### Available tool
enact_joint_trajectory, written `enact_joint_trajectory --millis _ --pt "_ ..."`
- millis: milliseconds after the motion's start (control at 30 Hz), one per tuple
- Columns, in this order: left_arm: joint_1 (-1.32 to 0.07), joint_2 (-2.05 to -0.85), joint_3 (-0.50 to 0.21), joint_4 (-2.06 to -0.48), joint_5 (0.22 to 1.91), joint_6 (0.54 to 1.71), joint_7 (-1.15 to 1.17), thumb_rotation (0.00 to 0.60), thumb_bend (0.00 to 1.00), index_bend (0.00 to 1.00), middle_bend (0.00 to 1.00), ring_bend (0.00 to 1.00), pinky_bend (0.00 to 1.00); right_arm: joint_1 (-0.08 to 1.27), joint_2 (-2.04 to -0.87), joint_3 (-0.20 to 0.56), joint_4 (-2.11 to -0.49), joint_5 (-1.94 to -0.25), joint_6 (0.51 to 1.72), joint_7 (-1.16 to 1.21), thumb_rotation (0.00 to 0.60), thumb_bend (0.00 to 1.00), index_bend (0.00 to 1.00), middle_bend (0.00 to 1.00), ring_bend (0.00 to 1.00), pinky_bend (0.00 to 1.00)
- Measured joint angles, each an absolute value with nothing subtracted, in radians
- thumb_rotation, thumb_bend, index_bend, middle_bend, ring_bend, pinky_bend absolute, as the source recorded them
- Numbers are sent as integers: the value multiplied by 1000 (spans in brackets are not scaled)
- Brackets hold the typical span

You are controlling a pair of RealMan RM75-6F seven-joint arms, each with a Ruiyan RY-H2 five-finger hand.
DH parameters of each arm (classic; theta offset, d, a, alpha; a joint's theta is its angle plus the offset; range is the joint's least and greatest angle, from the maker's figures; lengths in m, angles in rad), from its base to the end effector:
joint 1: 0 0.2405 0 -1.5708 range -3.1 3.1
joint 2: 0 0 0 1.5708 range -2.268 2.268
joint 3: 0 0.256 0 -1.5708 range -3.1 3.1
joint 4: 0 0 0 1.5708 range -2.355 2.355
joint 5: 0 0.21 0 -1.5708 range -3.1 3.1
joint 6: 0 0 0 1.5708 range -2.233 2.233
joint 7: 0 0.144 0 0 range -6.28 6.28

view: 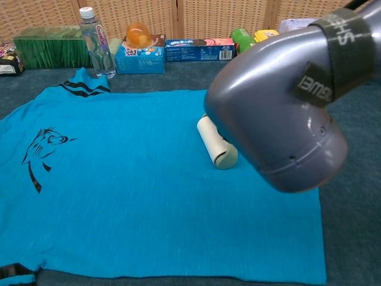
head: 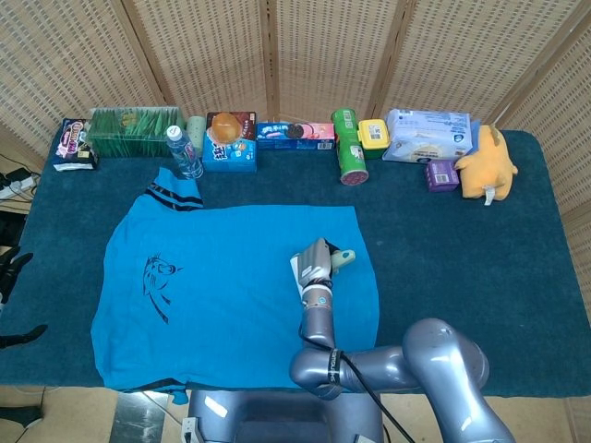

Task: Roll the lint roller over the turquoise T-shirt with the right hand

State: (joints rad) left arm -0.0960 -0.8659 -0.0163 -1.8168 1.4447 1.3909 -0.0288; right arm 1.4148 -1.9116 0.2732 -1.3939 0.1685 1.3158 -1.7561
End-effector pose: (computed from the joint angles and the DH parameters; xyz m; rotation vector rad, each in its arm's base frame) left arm -0.2986 0.1738 0.2047 -1.4111 -0.9966 -0.7942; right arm -0.0164 -0.3388 -0.1088 1.9980 -0.3759 -0.1521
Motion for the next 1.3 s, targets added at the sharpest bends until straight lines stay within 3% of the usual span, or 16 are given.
enact_joint_trajectory --millis 567,933,1300 --pt "-96 -867 -16 -1819 1443 1390 -25 600 114 0 0 0 80 1358 -1866 265 -1415 136 1319 -1773 600 1000 682 705 990 1000" --pt "-98 -877 -12 -1831 1441 1386 17 600 115 0 0 0 79 1218 -1661 178 -1429 106 1276 -1732 600 1000 681 706 987 1000" --pt "-102 -884 -13 -1839 1429 1378 43 600 113 0 0 0 80 1153 -1510 183 -1483 20 1162 -1608 600 1000 682 706 978 1000"
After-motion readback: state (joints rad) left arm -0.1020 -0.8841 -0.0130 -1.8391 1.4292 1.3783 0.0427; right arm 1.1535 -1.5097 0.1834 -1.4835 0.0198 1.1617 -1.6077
